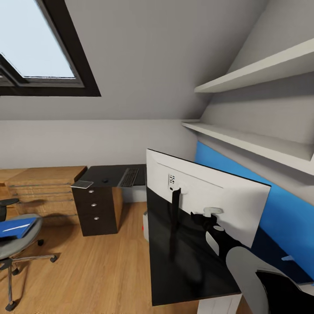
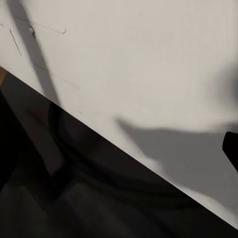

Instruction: In the bedroom, organize the workspace by keeping the computer under the desk, ensuring the monitor is on the desk, placing the keyboard on the desk next to the monitor, placing the mouse on the desk next to the keyboard, moving the folder from the swivel chair onto the desk next to the mouse, stacking the notebook on top of the folder with the pen on top of the notebook, and positioning the swivel chair next to the desk.

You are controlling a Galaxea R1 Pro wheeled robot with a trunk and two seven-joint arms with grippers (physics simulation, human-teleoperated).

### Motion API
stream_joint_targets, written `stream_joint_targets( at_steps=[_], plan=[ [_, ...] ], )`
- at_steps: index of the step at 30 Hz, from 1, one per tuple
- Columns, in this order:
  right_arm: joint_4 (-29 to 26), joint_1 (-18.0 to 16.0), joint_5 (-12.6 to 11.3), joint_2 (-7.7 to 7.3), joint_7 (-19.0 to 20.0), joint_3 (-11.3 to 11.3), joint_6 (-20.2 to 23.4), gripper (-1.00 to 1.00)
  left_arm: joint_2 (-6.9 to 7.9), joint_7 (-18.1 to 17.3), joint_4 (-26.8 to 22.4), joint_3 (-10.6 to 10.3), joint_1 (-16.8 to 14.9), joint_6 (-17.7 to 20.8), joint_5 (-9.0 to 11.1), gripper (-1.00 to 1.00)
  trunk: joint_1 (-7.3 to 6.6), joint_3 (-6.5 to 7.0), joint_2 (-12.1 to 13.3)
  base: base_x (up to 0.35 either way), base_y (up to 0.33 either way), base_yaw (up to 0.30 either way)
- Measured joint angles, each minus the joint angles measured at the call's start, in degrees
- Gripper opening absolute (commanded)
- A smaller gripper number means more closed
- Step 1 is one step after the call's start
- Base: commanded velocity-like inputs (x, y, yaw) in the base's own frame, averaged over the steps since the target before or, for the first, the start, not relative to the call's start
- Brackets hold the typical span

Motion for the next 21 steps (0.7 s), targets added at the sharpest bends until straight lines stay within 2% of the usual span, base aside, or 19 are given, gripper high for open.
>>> stream_joint_targets(
  at_steps=[7,14,21],
  plan=[
    [0.04,0.00,0.02,-0.08,-0.04,-0.08,0.03,1.00,0.02,0.01,-0.01,0.00,0.00,-0.09,0.01,1.00,0.00,0.00,0.00,-0.015,-0.027,0.015],
    [0.03,0.00,0.02,-0.08,-0.04,-0.08,0.04,1.00,0.03,0.00,-0.01,0.00,0.00,-0.10,0.01,1.00,0.01,0.00,0.00,-0.105,-0.013,0.001],
    [0.03,-0.01,-0.05,-0.09,-0.05,-0.09,0.04,1.00,0.03,-0.01,0.01,0.00,-0.02,-0.10,0.01,1.00,0.02,0.00,0.00,-0.150,-0.195,0.000]
  ],
)
